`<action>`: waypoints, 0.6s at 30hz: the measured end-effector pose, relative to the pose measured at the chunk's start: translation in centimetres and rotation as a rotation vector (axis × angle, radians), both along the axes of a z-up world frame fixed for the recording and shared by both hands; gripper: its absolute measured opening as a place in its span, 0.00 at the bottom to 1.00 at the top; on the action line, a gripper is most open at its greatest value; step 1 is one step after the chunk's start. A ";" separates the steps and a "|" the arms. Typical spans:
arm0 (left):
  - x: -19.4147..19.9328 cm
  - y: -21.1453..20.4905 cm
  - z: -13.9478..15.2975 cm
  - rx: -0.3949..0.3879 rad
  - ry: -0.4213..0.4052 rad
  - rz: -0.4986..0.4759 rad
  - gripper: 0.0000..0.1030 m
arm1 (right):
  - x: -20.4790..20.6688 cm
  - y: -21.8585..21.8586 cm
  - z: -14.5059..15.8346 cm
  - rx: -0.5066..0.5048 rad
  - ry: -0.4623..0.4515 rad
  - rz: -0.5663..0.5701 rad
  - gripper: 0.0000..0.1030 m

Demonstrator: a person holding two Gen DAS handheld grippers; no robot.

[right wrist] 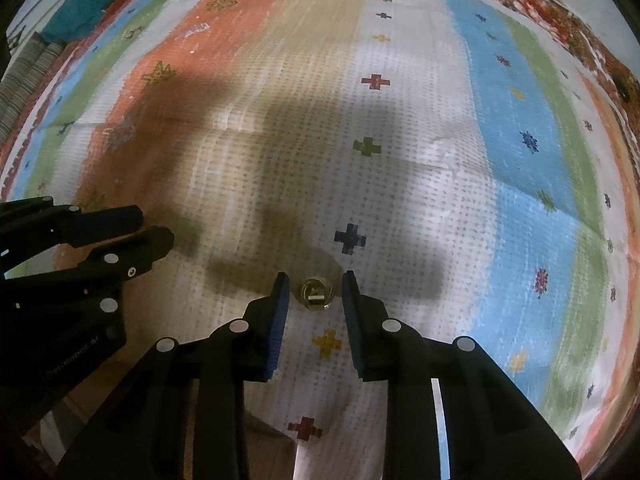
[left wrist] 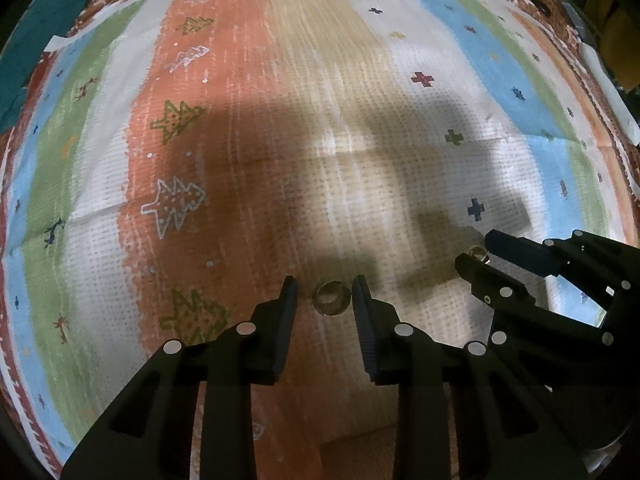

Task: Organize jewelry
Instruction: 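Grasp the clear ring with the left tool while the right grasps the gold ring, then lift and carry both small rings over the silver tin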

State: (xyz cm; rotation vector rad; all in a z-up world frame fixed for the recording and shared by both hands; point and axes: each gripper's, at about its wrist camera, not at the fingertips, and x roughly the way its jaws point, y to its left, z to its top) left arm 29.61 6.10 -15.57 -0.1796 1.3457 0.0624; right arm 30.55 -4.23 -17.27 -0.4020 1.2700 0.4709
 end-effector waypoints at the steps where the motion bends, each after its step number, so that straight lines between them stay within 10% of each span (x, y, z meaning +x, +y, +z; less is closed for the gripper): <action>1: 0.0 -0.1 -0.1 0.002 0.001 -0.002 0.25 | 0.1 0.1 0.0 0.001 0.000 0.000 0.26; 18: 0.1 -1.2 -0.1 0.024 -0.011 -0.001 0.18 | 0.3 1.3 -0.4 -0.003 -0.019 0.007 0.17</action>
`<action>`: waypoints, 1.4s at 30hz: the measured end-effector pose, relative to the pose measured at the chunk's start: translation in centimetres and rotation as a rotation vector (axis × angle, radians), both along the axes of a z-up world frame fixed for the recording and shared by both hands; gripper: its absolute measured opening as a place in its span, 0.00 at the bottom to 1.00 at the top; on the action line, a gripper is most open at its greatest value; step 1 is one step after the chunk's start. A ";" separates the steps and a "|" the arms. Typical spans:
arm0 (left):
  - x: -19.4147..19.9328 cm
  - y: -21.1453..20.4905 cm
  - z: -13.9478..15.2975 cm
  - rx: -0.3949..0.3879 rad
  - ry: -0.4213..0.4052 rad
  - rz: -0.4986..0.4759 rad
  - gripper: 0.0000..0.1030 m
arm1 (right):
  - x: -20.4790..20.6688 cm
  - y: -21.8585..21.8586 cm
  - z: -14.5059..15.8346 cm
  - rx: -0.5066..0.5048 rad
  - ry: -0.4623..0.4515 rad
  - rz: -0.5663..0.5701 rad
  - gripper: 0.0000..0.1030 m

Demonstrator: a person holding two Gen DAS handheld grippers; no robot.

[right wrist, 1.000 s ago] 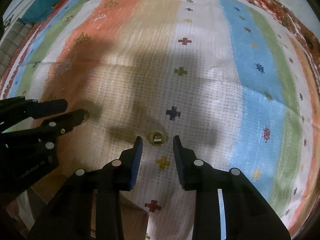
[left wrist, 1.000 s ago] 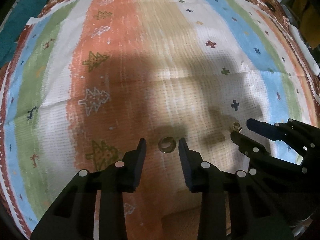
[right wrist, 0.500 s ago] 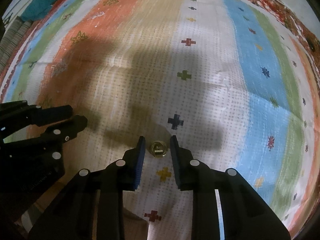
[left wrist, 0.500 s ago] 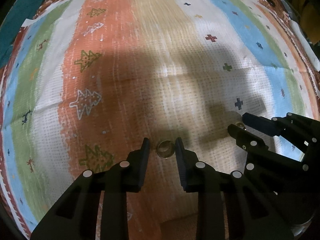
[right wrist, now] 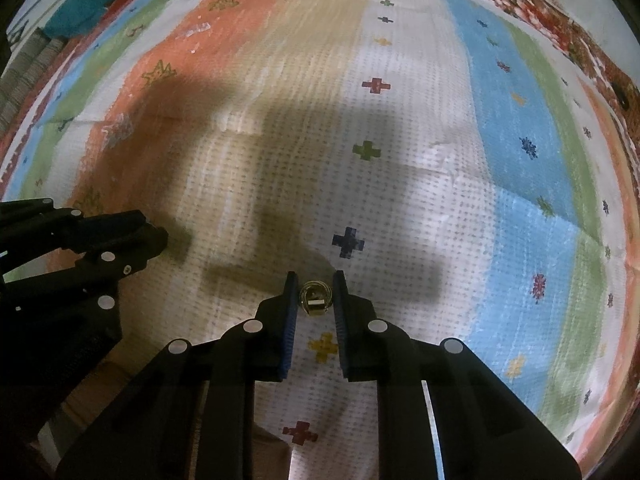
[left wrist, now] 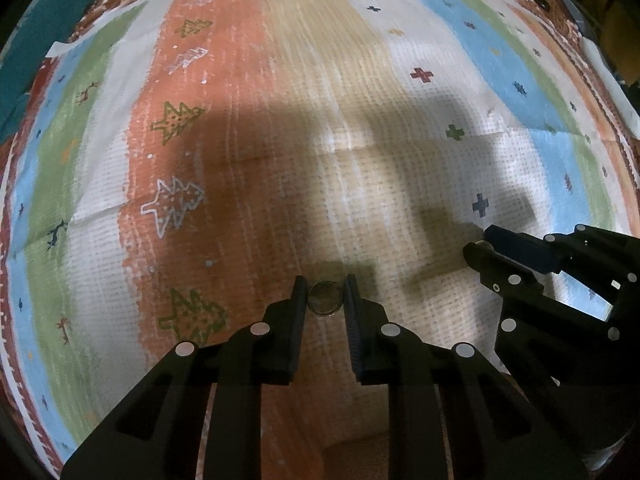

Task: Organize jewelry
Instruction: 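Lift and carry both small rings over the silver tin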

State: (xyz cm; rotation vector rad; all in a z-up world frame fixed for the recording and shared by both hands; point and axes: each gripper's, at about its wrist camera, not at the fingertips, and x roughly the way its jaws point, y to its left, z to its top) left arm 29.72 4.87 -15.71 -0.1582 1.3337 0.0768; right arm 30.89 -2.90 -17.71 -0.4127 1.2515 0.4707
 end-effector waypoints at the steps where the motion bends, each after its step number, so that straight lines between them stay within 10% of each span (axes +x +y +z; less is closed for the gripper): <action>1: -0.2 0.1 0.1 -0.002 -0.004 0.002 0.18 | -0.2 -0.3 0.0 0.003 -0.002 -0.001 0.17; 42: -7.8 -0.8 7.4 0.007 -0.153 0.036 0.18 | -7.5 -4.1 8.2 0.122 -0.134 0.012 0.17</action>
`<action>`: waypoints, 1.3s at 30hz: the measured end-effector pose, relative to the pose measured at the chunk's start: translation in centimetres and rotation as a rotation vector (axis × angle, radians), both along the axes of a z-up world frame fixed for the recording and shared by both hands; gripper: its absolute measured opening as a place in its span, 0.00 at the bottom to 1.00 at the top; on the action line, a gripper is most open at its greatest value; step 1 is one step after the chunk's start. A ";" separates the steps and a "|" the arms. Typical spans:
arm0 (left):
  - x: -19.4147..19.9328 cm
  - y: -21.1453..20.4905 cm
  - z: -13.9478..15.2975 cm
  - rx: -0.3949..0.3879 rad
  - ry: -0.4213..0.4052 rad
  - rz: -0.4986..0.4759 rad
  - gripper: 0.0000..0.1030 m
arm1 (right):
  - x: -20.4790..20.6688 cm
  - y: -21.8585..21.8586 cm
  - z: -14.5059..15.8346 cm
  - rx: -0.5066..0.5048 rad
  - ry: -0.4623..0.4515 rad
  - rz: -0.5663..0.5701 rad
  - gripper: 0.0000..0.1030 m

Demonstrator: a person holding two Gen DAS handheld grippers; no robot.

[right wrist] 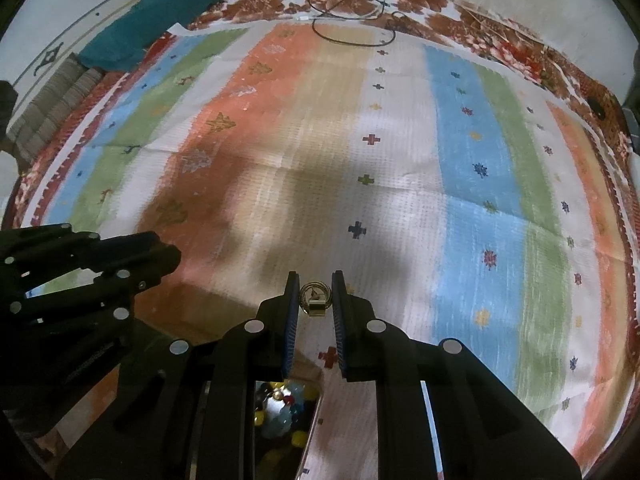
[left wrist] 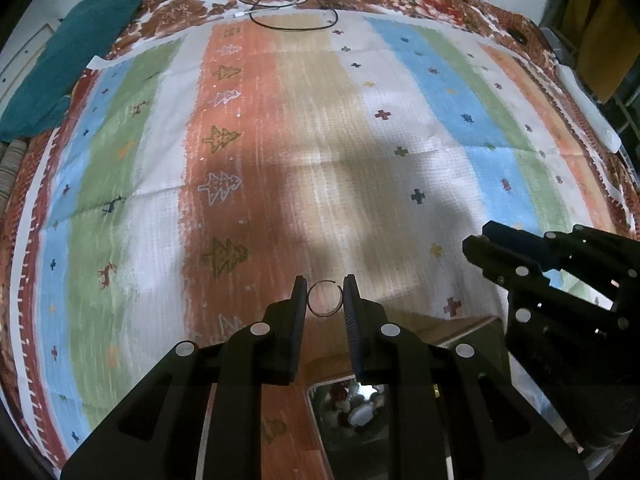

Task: Organize jewelry
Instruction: 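Lift and carry both small rings over the silver tin, then open both tools to drop the rings into the tin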

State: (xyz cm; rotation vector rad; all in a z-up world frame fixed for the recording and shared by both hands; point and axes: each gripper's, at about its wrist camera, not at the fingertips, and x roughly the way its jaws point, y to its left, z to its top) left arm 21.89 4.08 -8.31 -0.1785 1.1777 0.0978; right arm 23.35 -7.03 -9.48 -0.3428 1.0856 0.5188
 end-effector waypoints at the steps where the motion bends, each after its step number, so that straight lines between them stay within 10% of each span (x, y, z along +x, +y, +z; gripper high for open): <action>1: -0.2 -0.1 0.3 -0.003 -0.007 0.001 0.18 | -0.3 0.0 0.2 0.002 -0.006 0.004 0.17; 39: -8.0 -2.3 4.3 -0.044 -0.143 -0.011 0.18 | -6.8 -3.1 3.1 0.107 -0.046 0.020 0.16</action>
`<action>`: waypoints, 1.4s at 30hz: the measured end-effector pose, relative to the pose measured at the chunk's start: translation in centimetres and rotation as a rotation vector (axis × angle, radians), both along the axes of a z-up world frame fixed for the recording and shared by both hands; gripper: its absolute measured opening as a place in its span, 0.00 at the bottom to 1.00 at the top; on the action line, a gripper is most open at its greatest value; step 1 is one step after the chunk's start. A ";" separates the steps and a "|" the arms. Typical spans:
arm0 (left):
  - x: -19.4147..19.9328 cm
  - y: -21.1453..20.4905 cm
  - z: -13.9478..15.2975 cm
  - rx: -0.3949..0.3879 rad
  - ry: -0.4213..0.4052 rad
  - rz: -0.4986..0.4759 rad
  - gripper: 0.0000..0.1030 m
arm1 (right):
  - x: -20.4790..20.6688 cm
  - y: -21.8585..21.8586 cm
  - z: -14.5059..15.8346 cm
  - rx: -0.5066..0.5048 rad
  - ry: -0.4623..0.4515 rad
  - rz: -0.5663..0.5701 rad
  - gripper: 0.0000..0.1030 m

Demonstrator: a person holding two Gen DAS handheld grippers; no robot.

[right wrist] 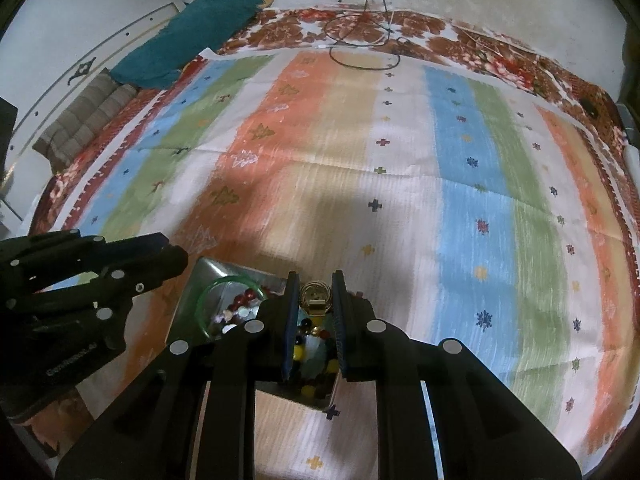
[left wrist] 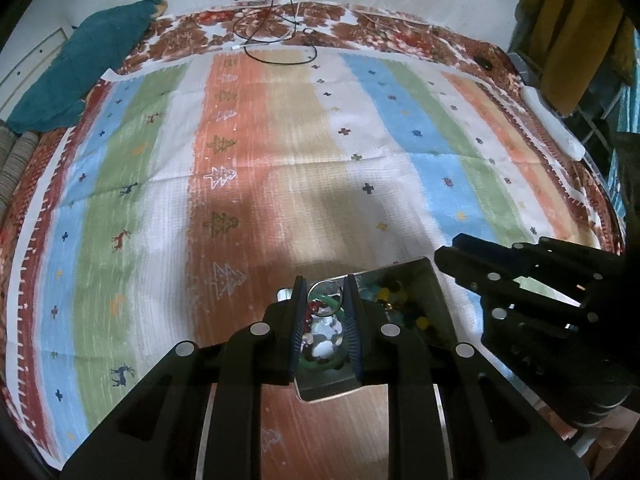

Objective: Organize jewelry

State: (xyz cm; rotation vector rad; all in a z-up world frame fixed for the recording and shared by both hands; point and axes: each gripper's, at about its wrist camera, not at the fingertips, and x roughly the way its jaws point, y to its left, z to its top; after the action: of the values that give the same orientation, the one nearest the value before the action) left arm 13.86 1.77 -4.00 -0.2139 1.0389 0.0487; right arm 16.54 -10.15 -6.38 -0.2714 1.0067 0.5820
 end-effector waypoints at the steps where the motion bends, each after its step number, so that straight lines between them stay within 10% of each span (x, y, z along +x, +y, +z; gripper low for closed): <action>1: -0.3 -0.1 0.1 0.000 -0.005 -0.003 0.18 | -0.2 0.0 0.0 0.003 0.001 0.003 0.16; 27: -4.2 -0.2 1.7 -0.031 -0.065 0.011 0.24 | -4.2 -2.6 1.5 0.042 -0.007 0.021 0.35; 42: -9.0 -1.3 2.2 -0.003 -0.113 -0.016 0.49 | -8.0 -5.1 3.2 0.065 -0.091 0.036 0.50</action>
State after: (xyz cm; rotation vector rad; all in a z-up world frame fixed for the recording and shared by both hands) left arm 4.84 0.51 -1.77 -0.2091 0.9280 0.0202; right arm 8.50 -15.26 -3.19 -0.2565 0.8947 0.6290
